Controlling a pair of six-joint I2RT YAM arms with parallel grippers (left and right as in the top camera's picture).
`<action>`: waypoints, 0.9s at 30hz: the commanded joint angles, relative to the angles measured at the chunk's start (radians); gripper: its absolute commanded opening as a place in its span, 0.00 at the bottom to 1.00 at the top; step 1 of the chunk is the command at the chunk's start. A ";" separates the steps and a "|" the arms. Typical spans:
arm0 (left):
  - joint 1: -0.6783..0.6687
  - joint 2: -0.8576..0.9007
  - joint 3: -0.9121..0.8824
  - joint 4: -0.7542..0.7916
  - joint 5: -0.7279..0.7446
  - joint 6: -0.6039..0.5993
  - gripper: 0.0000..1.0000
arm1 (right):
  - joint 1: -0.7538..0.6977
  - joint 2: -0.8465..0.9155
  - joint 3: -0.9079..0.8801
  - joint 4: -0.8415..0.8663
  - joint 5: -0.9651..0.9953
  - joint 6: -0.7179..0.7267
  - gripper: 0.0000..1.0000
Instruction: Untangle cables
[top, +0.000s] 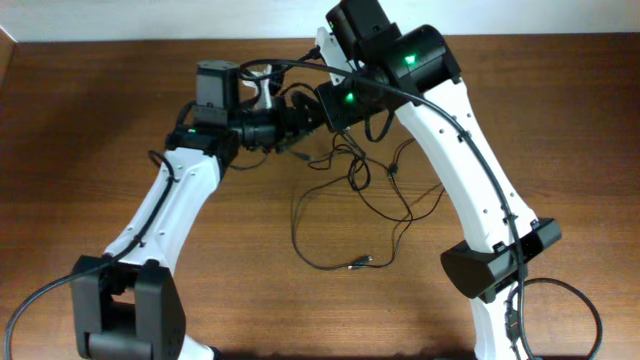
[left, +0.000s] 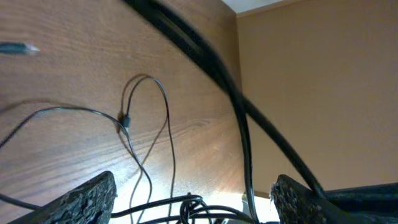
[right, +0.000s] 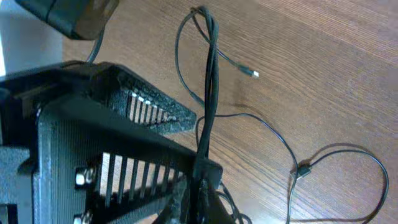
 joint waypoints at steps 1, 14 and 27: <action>-0.018 0.001 -0.002 0.010 -0.045 -0.070 0.82 | 0.003 -0.010 0.013 -0.008 -0.023 0.010 0.04; -0.150 0.095 -0.002 0.092 -0.405 -0.176 0.00 | 0.001 -0.132 0.015 -0.039 -0.093 0.010 0.04; 0.467 -0.101 -0.002 -0.204 -0.141 0.222 0.00 | -0.374 -0.137 0.014 -0.102 0.569 0.321 0.04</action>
